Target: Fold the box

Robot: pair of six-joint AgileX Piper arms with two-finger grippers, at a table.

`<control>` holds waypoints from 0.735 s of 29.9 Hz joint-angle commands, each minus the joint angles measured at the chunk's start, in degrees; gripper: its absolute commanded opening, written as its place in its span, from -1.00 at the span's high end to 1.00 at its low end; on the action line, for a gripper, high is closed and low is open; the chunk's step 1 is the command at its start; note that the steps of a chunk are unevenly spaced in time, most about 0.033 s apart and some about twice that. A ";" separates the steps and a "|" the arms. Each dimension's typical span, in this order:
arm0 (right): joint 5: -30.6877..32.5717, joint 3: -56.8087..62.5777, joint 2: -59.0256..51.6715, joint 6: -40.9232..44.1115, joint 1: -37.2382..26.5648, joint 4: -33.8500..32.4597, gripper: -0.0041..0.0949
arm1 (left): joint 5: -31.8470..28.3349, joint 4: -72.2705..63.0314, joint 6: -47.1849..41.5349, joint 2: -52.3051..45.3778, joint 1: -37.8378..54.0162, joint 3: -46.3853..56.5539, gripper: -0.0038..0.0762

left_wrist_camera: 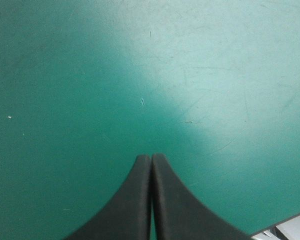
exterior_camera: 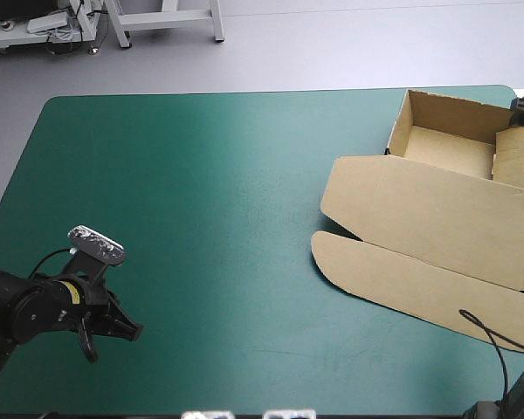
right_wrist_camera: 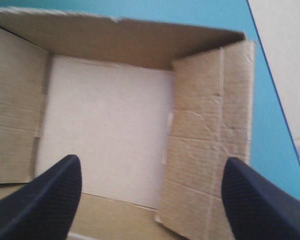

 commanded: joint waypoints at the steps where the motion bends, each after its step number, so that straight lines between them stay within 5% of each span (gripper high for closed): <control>1: 0.32 -1.96 -9.19 -2.82 -0.25 11.01 -0.10 | -1.62 -0.67 -0.42 -0.26 -0.09 -1.42 0.93; 6: 0.32 -1.84 -16.00 -10.33 2.03 26.30 0.93 | -5.14 -3.64 -0.42 -0.26 -0.09 -1.42 0.93; 12: 0.32 -1.46 -21.65 -10.80 11.44 25.89 0.95 | -6.29 -6.10 -0.42 -0.26 -0.09 -1.42 0.93; 22: 0.32 16.67 -34.27 -10.06 32.77 8.13 0.95 | -6.19 -6.10 0.21 -0.26 -0.09 -1.42 0.93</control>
